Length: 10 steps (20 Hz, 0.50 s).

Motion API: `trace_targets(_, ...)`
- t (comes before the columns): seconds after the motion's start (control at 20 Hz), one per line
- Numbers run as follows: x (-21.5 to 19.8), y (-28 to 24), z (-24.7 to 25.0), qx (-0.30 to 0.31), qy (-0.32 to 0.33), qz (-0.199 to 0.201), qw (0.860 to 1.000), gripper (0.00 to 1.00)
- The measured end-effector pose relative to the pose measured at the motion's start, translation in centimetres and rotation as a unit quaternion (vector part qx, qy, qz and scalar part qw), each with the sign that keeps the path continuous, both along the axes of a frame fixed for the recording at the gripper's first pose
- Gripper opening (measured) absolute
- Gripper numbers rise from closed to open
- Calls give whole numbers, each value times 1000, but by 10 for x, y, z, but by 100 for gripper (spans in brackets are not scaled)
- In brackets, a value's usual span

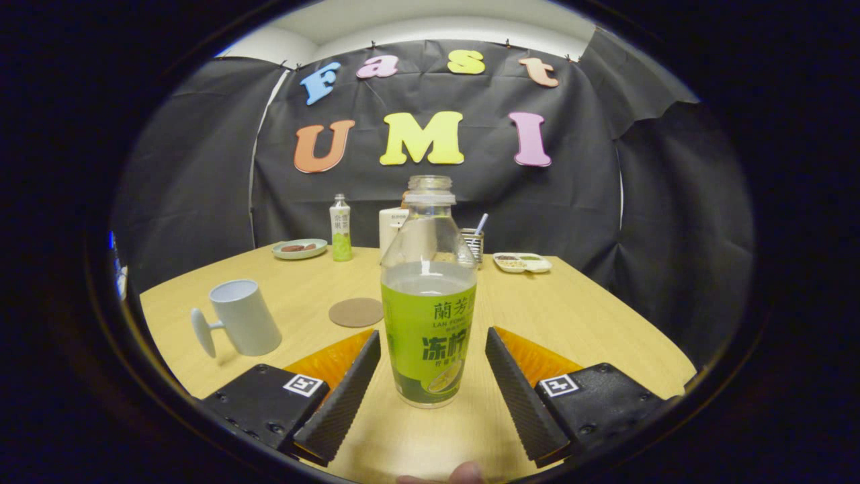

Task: Take the bottle from table, then pour the juice into the cup, finally place the bottle on the coaster

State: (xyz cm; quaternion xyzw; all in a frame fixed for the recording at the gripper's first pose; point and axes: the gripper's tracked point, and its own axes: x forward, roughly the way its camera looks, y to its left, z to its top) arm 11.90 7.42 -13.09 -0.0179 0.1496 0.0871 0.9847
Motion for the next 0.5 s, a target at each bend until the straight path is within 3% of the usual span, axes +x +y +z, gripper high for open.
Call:
trace_targets(0.3,16,3,-5,13,14,-9,1000,100)
trace_targets(0.4,17,8,-6,15,18,-5,1000,97)
trace_targets(0.5,17,11,-5,12,20,-4,1000,87)
